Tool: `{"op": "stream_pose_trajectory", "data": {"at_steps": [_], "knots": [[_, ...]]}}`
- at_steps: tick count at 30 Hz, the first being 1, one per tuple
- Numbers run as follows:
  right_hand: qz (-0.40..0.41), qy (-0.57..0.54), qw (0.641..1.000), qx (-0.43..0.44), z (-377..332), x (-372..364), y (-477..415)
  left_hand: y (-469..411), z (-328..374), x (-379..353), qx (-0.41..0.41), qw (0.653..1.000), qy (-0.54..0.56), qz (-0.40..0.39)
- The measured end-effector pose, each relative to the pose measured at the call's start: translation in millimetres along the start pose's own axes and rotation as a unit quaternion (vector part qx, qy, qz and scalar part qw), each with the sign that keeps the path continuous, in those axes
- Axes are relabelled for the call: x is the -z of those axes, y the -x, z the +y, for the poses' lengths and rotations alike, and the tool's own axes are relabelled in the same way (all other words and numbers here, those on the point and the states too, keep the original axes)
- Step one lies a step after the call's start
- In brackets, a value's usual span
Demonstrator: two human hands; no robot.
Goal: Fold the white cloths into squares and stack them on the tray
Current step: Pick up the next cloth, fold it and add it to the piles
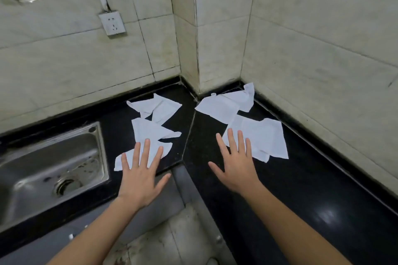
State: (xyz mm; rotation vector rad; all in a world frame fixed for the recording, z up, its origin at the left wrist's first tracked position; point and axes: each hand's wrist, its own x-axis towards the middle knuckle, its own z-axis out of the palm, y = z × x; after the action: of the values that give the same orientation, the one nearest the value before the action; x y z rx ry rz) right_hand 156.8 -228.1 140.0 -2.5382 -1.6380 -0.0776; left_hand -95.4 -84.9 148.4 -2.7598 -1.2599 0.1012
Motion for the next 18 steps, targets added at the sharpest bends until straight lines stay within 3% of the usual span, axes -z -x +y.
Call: {"op": "stream_pose_trajectory", "data": {"at_steps": [10, 18], "knots": [[-0.129, -0.086, 0.985, 0.069, -60.0, -45.4, -133.9, -83.0, -71.9, -39.2, 0.093, 0.992, 0.044, -0.076], [-0.243, -0.182, 0.952, 0.038, -121.0, -101.4, -203.9, -159.6, -142.8, -99.8, 0.103, 0.968, 0.066, -0.219]]}}
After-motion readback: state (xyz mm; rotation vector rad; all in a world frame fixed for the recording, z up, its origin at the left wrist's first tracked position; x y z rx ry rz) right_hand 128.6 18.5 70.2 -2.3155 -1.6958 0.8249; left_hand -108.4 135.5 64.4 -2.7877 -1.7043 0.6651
